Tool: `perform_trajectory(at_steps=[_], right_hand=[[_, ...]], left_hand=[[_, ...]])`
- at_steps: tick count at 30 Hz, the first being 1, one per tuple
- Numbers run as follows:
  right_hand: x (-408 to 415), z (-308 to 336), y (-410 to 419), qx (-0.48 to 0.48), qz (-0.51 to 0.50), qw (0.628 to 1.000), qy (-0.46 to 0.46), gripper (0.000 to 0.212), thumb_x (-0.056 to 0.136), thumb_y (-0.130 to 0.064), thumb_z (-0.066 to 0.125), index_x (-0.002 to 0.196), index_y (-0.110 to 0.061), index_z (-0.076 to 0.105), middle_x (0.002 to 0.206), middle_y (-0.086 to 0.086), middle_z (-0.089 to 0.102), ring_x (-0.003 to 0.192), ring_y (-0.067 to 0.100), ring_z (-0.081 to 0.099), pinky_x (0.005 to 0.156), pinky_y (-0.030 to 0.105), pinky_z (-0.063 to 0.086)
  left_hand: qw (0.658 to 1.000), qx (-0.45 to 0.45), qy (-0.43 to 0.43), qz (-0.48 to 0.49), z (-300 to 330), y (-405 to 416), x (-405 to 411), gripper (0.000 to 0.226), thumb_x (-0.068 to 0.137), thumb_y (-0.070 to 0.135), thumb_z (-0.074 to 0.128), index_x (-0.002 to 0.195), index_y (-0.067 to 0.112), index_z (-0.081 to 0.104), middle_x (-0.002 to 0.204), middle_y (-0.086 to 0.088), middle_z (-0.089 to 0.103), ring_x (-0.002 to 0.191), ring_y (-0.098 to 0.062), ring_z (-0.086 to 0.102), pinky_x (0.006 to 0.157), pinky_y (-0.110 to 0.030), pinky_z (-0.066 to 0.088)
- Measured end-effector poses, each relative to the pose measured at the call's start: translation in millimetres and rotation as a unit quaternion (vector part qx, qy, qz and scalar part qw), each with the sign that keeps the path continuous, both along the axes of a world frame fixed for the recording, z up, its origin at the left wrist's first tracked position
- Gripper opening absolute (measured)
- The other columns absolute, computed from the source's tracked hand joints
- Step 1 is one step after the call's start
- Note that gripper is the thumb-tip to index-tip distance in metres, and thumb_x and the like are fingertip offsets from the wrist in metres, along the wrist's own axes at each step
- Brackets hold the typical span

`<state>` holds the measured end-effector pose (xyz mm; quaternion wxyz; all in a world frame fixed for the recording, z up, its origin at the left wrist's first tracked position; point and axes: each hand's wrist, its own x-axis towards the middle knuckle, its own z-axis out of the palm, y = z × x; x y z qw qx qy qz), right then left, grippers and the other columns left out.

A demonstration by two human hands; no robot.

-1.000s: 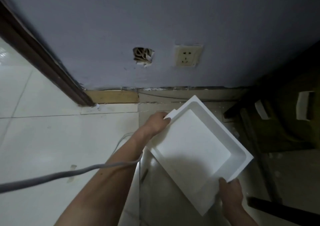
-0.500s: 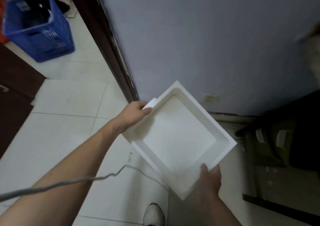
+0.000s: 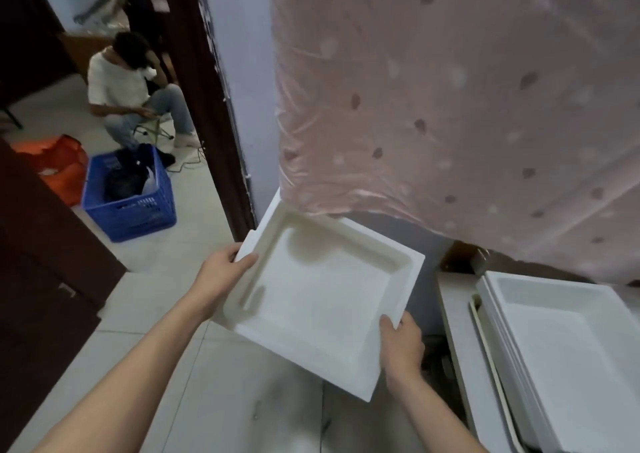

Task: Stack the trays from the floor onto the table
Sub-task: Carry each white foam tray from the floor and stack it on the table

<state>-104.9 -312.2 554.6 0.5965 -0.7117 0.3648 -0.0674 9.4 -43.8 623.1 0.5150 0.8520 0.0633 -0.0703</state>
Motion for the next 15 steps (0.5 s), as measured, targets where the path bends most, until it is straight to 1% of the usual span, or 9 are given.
perform_trajectory(at_steps=[1, 4, 6, 8, 9, 10, 12, 14, 15], right_hand=[[-1, 26, -12, -0.013, 0.002, 1.0, -0.014, 0.012, 0.093, -0.013, 0.05, 0.091, -0.016, 0.062, 0.09, 0.001, 0.07, 0.08, 0.019, 0.067, 0.066, 0.032, 0.055], [-3, 80, -43, -0.033, 0.007, 0.998, -0.044, 0.016, 0.094, -0.016, 0.048, 0.09, -0.02, 0.063, 0.089, 0.002, 0.069, 0.078, 0.02, 0.066, 0.061, 0.031, 0.054], [-9, 113, -67, -0.04, 0.01, 0.997, -0.06, 0.017, 0.095, -0.017, 0.047, 0.097, -0.019, 0.064, 0.091, 0.0, 0.069, 0.079, 0.019, 0.066, 0.057, 0.026, 0.049], [-17, 140, -93, -0.076, 0.013, 0.994, -0.073, 0.019, 0.095, -0.017, 0.047, 0.099, -0.018, 0.065, 0.091, 0.0, 0.069, 0.079, 0.018, 0.064, 0.057, 0.024, 0.046], [-22, 151, -107, -0.098, 0.012, 0.992, -0.076, 0.02, 0.095, -0.018, 0.047, 0.1, -0.018, 0.066, 0.091, 0.001, 0.068, 0.079, 0.019, 0.063, 0.058, 0.024, 0.045], [-25, 161, -119, -0.12, 0.014, 0.99, -0.074, 0.021, 0.094, -0.018, 0.047, 0.103, -0.017, 0.066, 0.092, 0.002, 0.068, 0.08, 0.021, 0.062, 0.059, 0.026, 0.044], [-32, 174, -145, -0.149, 0.019, 0.987, -0.063, 0.023, 0.094, -0.019, 0.047, 0.107, -0.018, 0.066, 0.095, 0.004, 0.068, 0.083, 0.025, 0.061, 0.062, 0.028, 0.044], [-40, 183, -169, -0.178, 0.031, 0.982, -0.054, 0.023, 0.093, -0.018, 0.047, 0.107, -0.017, 0.065, 0.094, 0.004, 0.067, 0.084, 0.027, 0.061, 0.064, 0.029, 0.043], [-47, 186, -183, -0.198, 0.041, 0.978, -0.046, 0.023, 0.092, -0.017, 0.047, 0.106, -0.015, 0.065, 0.094, 0.005, 0.067, 0.085, 0.028, 0.06, 0.067, 0.029, 0.042]], left_hand=[[1.0, -0.019, -0.005, 0.004, 22, -9, -5, 0.018, 0.09, 0.031, 0.064, 0.104, 0.024, 0.073, 0.094, 0.005, 0.076, 0.088, -0.02, 0.071, 0.077, -0.036, 0.055], [0.997, -0.076, -0.012, -0.001, 60, -32, -17, 0.03, 0.084, 0.042, 0.063, 0.104, 0.023, 0.074, 0.094, 0.002, 0.078, 0.089, -0.024, 0.074, 0.086, -0.048, 0.058], [0.993, -0.117, -0.011, 0.006, 78, -51, -29, 0.022, 0.091, 0.036, 0.063, 0.102, 0.021, 0.074, 0.094, -0.005, 0.078, 0.087, -0.029, 0.074, 0.08, -0.05, 0.06], [0.989, -0.149, -0.003, 0.009, 88, -71, -42, 0.019, 0.096, 0.03, 0.061, 0.101, 0.017, 0.075, 0.095, -0.01, 0.078, 0.085, -0.032, 0.074, 0.07, -0.044, 0.06], [0.988, -0.154, -0.002, 0.005, 90, -82, -48, 0.02, 0.096, 0.03, 0.061, 0.099, 0.016, 0.075, 0.095, -0.01, 0.078, 0.085, -0.031, 0.074, 0.069, -0.041, 0.059], [0.987, -0.16, 0.001, -0.001, 92, -92, -54, 0.022, 0.096, 0.031, 0.061, 0.098, 0.015, 0.076, 0.094, -0.008, 0.078, 0.086, -0.03, 0.074, 0.071, -0.041, 0.057], [0.985, -0.172, 0.009, -0.005, 93, -112, -68, 0.024, 0.097, 0.032, 0.061, 0.094, 0.014, 0.076, 0.09, -0.003, 0.078, 0.082, -0.021, 0.072, 0.074, -0.036, 0.054], [0.984, -0.178, 0.021, -0.009, 90, -131, -83, 0.028, 0.097, 0.032, 0.059, 0.089, 0.009, 0.073, 0.076, 0.0, 0.072, 0.063, -0.009, 0.065, 0.065, -0.023, 0.049], [0.983, -0.179, 0.034, -0.02, 86, -140, -92, 0.032, 0.096, 0.036, 0.06, 0.086, 0.007, 0.069, 0.068, -0.002, 0.063, 0.055, -0.008, 0.056, 0.06, -0.02, 0.045]])
